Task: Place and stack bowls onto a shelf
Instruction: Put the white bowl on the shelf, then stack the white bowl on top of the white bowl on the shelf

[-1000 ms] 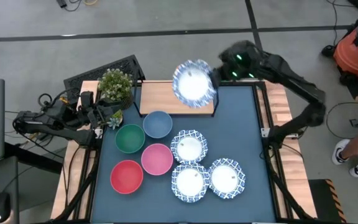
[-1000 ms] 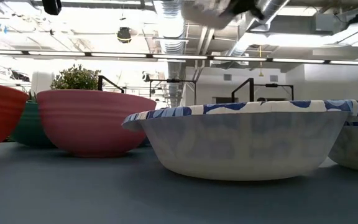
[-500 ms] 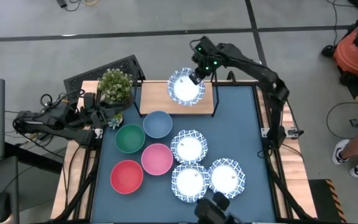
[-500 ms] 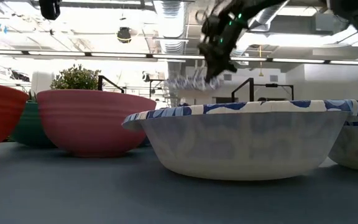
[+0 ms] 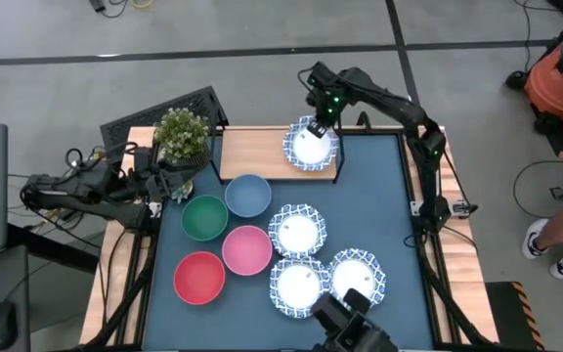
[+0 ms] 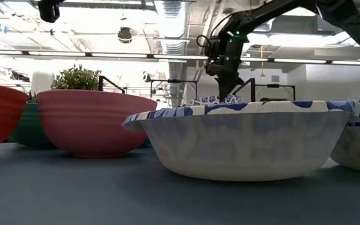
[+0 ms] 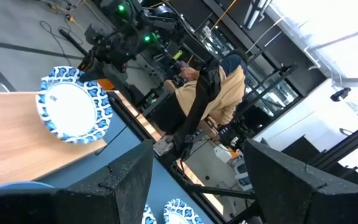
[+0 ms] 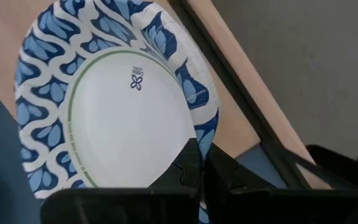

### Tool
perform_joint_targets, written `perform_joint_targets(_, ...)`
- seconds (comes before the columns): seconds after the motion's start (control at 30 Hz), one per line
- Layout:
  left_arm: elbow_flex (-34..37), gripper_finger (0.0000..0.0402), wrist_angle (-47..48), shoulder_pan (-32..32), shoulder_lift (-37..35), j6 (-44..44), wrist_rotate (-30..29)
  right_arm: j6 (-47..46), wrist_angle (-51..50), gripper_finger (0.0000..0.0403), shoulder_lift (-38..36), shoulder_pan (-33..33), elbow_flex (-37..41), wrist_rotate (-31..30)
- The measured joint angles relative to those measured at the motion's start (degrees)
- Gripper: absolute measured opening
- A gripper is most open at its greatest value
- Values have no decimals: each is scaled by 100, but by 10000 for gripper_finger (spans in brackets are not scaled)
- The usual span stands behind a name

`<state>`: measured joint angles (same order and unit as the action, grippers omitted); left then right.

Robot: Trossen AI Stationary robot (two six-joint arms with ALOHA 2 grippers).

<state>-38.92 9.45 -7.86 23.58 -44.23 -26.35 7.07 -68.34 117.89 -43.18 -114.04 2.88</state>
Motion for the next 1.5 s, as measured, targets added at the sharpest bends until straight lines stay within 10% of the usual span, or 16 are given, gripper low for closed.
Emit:
perform_joint_targets(0.23, 0, 235, 69, 0, 1, -4, -2, 58, -107, 29, 219, -35, -2, 17)
perform_joint_targets(0.6, 0, 235, 61, 2, 1, -6, -2, 245, 199, 153, 196, 5, -61, -1)
perform_joint_targets(0.97, 0, 235, 57, 2, 1, 26, -2, -452, -2128, 227, 54, 406, -2103, 26)
perform_joint_targets(1.5, 0, 235, 55, 2, 1, -6, -2, -4000, -1886, 228, -3774, 3651, 2185, -580)
